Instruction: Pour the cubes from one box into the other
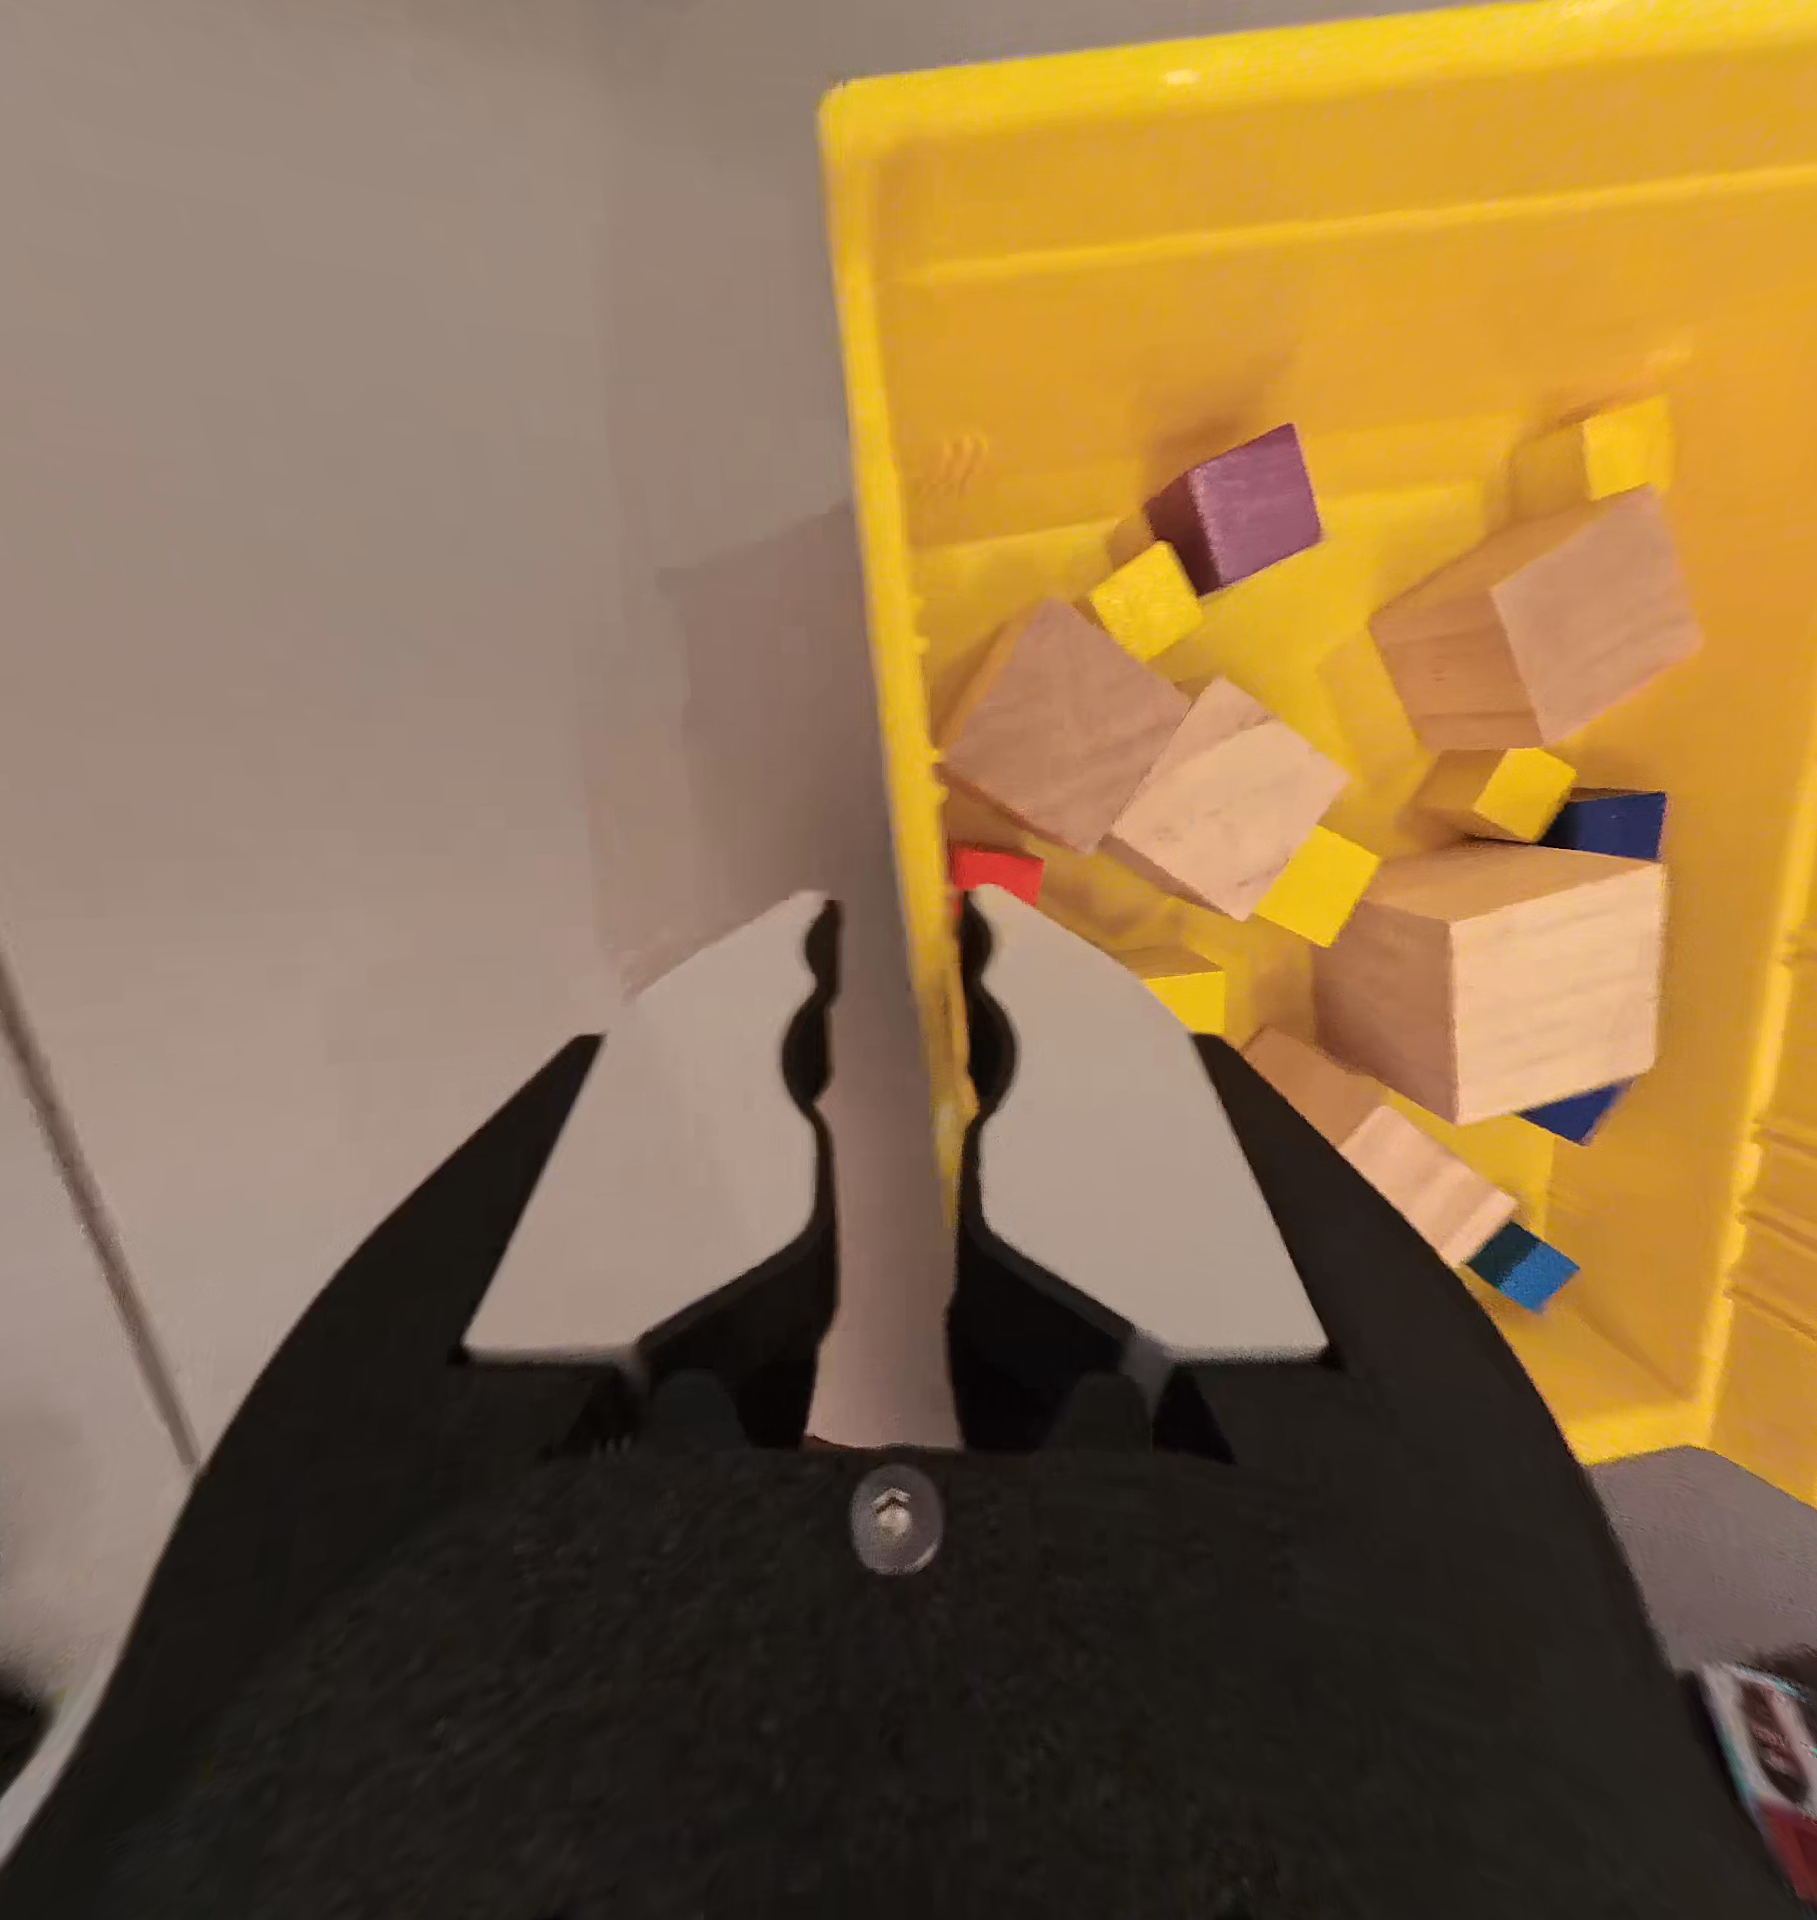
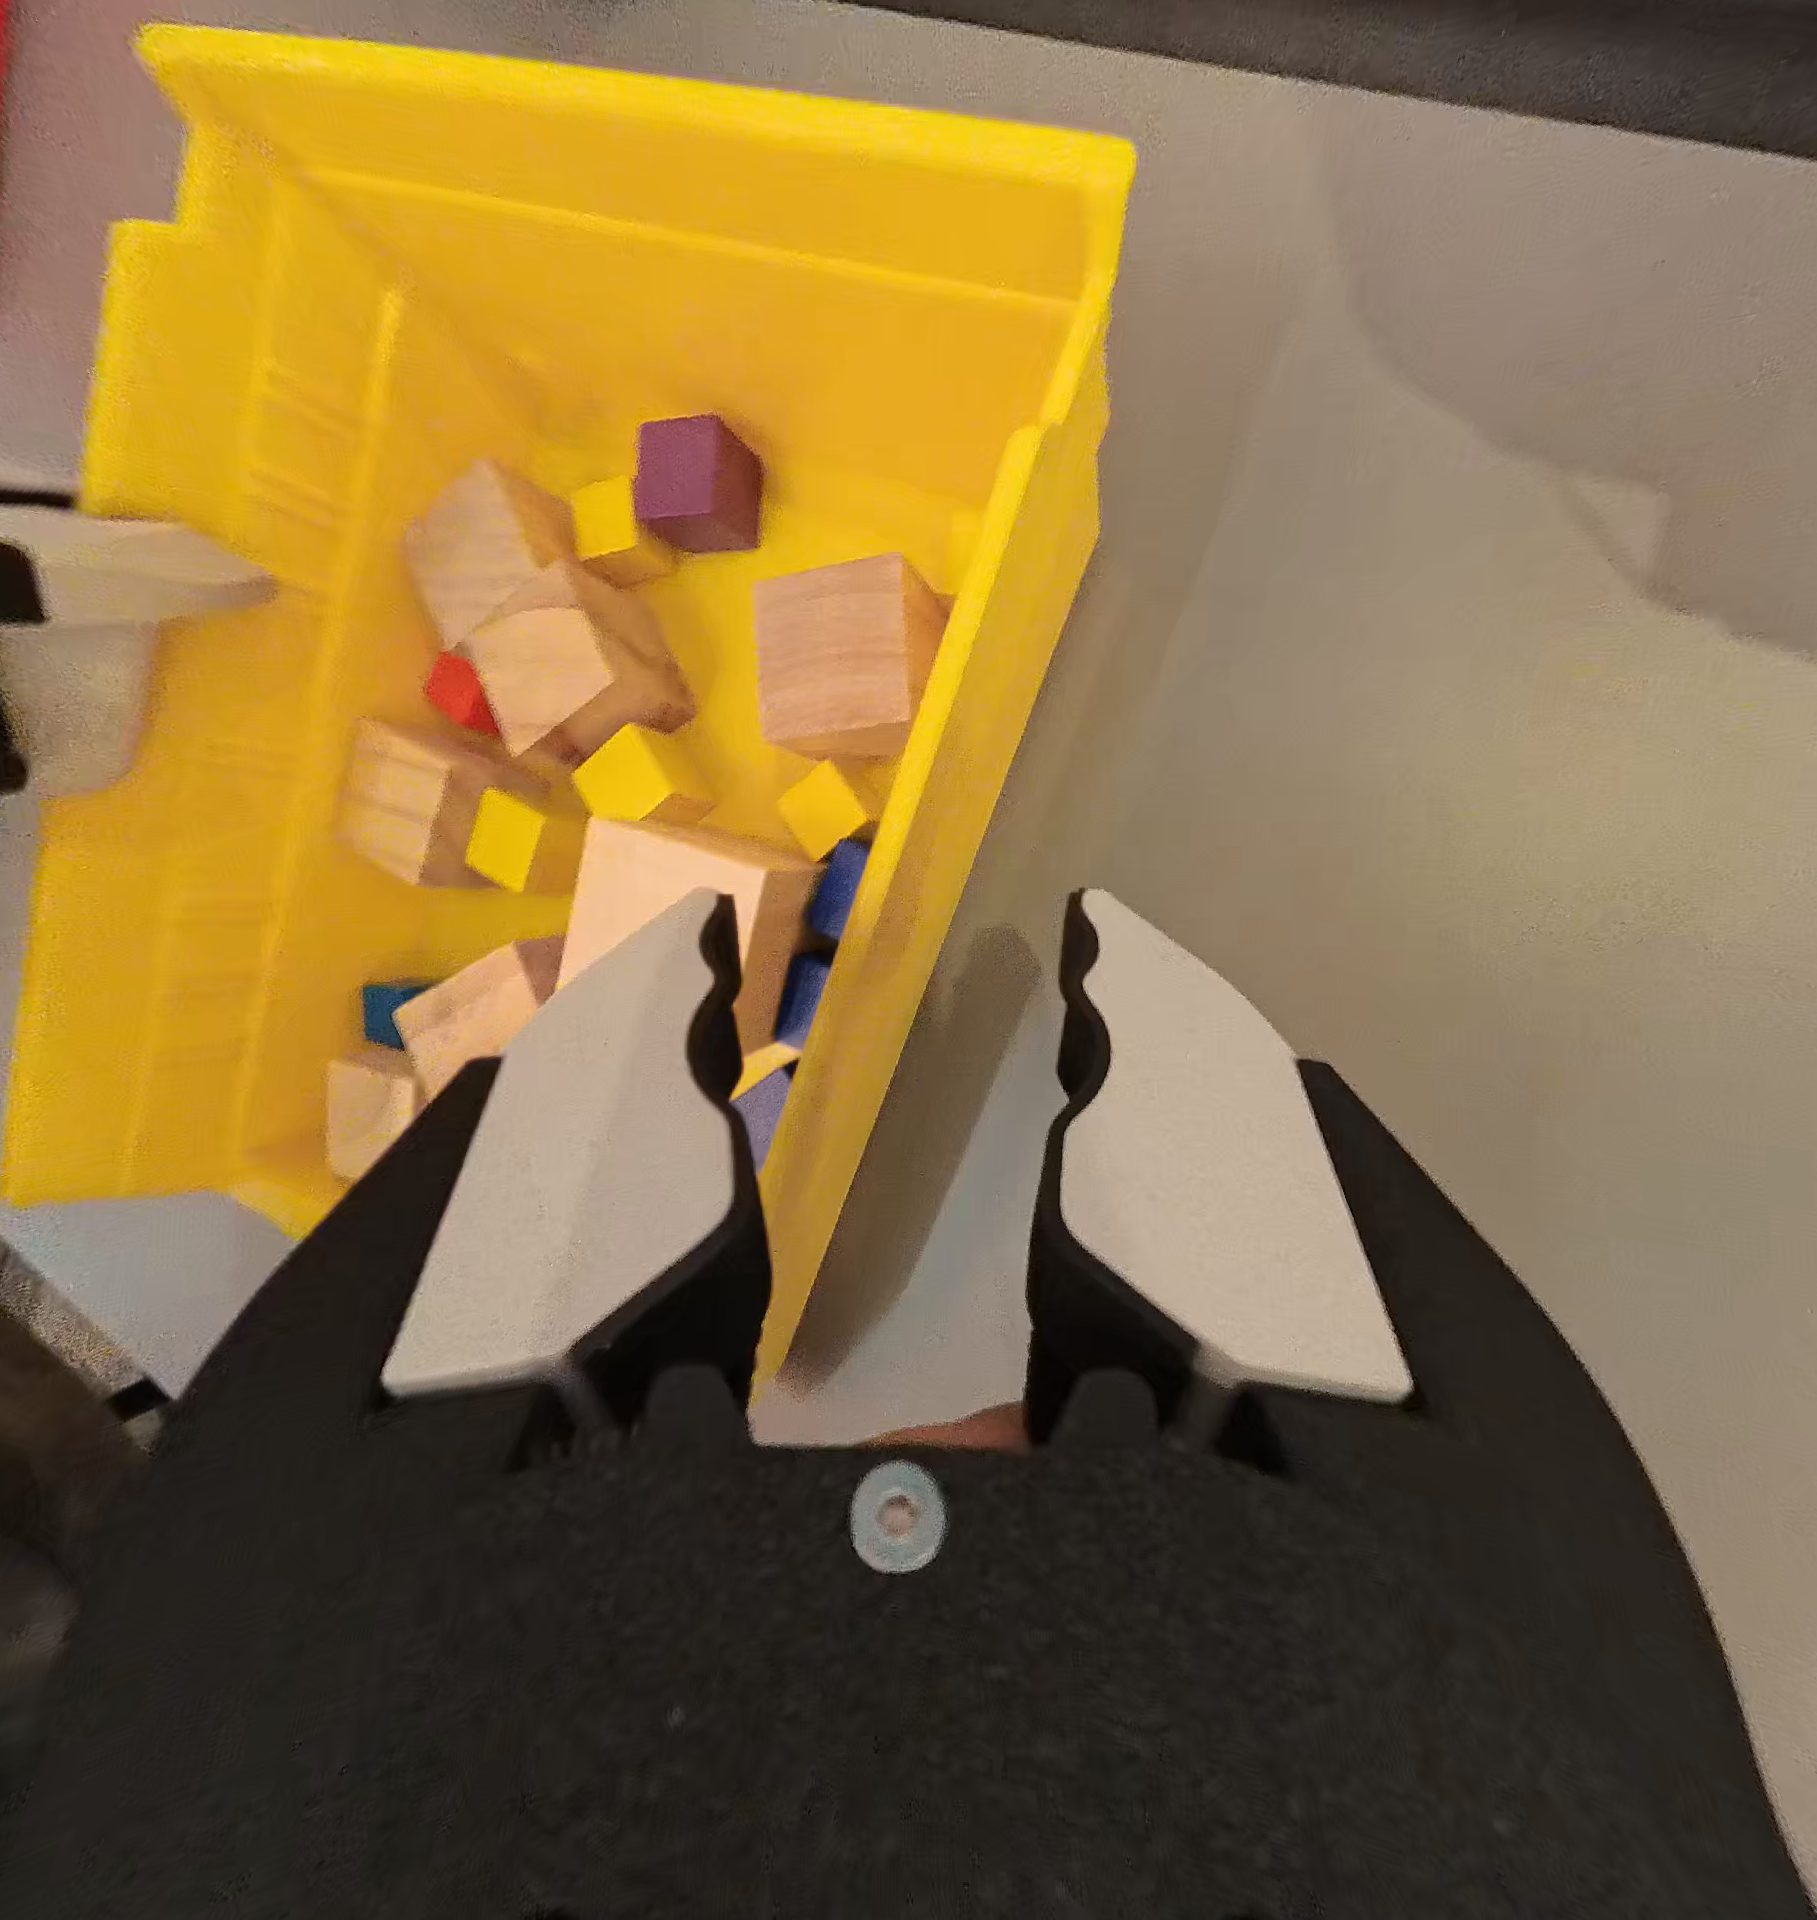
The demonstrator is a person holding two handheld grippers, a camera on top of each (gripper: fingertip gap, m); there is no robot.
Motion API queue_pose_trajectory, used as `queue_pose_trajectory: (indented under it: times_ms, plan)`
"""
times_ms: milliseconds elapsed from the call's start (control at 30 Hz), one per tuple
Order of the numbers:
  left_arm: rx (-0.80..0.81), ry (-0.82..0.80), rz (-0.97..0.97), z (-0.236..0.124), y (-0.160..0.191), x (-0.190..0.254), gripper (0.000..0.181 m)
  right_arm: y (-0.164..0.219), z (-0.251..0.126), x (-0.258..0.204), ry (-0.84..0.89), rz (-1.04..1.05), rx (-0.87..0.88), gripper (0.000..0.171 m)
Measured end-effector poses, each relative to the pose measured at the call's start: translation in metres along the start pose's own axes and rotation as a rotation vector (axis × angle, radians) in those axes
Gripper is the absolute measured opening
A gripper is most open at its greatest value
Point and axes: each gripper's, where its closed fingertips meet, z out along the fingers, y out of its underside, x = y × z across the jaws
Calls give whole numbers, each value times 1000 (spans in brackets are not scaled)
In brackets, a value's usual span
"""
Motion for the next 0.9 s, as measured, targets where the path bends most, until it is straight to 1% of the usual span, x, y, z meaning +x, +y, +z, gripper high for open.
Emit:
queue_pose_trajectory:
  times_ms: [33, 100, 167, 300, 433, 533, 567, 667, 700, 733, 767, 833, 900]
  plan:
    - [-2, 26, -8, 1, 0, 6, 6, 1, 7, 2, 11, 8, -32, 58]
    - [-6, -24, -7, 1, 0, 5, 6, 7, 18, 3, 17, 43, -88, 56]
    - [-15, -65, -5, 1, 1, 5, 6, 10, 27, 7, 61, 46, -121, 55]
    - [-41, -73, -88, 0, 5, 10, 5, 14, 33, 12, 160, -25, -150, 50]
    - [-35, -66, -97, 1, 13, 37, 5, 20, 22, 25, 237, -106, -166, 48]
    - [-13, -45, -85, 4, 17, 68, 5, 27, 6, 49, 272, -100, -175, 44]
    - [-1, -45, -83, 4, 18, 75, 5, 31, 1, 56, 265, -94, -177, 42]
    - [-1, -93, -46, 4, 25, 88, 6, 54, -12, 73, 212, -17, -202, 42]
    - [-20, -104, -24, 3, 29, 90, 7, 63, -14, 76, 197, 13, -219, 42]
    - [-32, -99, -14, 1, 33, 92, 8, 70, -15, 76, 168, 40, -233, 46]
    - [-32, -85, -10, -1, 36, 94, 8, 75, -16, 74, 140, 72, -239, 45]
    - [-41, -68, -14, -2, 43, 96, 14, 79, -18, 72, 135, 98, -239, 39]
    - [-106, -34, 1, 5, 59, 105, 23, 79, -17, 72, 176, 68, -238, 26]
